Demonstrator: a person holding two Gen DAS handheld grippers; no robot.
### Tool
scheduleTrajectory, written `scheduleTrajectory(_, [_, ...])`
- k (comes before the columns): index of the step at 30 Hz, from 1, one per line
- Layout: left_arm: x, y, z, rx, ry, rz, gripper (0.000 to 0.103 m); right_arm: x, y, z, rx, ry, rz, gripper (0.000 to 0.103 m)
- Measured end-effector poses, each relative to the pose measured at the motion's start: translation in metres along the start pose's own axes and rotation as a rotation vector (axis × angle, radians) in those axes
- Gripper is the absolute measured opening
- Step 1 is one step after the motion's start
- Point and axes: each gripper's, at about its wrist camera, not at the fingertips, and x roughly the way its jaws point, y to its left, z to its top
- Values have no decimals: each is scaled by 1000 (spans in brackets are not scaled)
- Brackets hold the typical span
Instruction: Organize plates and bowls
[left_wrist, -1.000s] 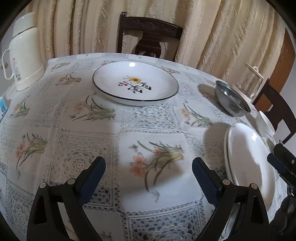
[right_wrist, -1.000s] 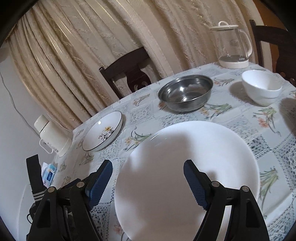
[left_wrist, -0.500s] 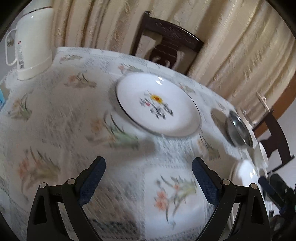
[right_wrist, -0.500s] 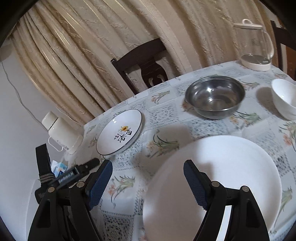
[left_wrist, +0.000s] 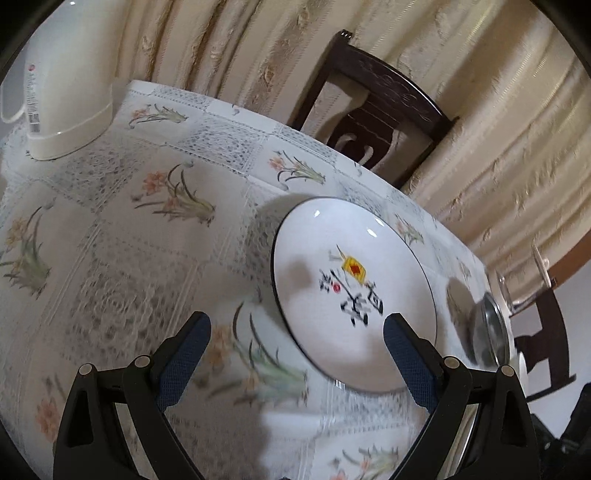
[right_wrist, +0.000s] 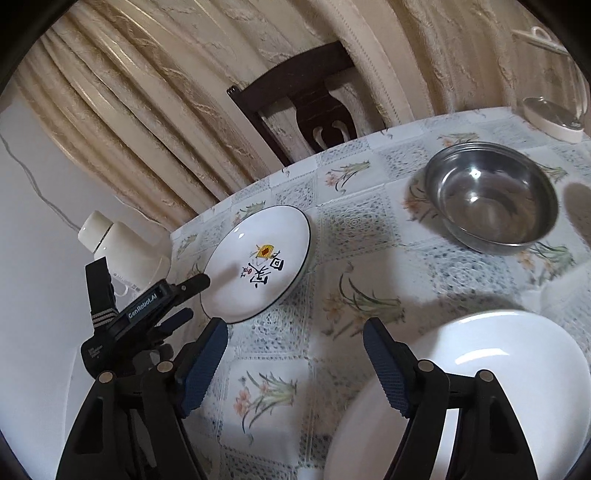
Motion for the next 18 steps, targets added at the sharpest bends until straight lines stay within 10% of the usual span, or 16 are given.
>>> scheduleTrajectory(11, [24,8,21,-70,0,-53,93,43,8,23,7,96,-12,67])
scheduleTrajectory(18, [36,13,20,-47,1,-73,65,69,10,31,11,167,-13,55])
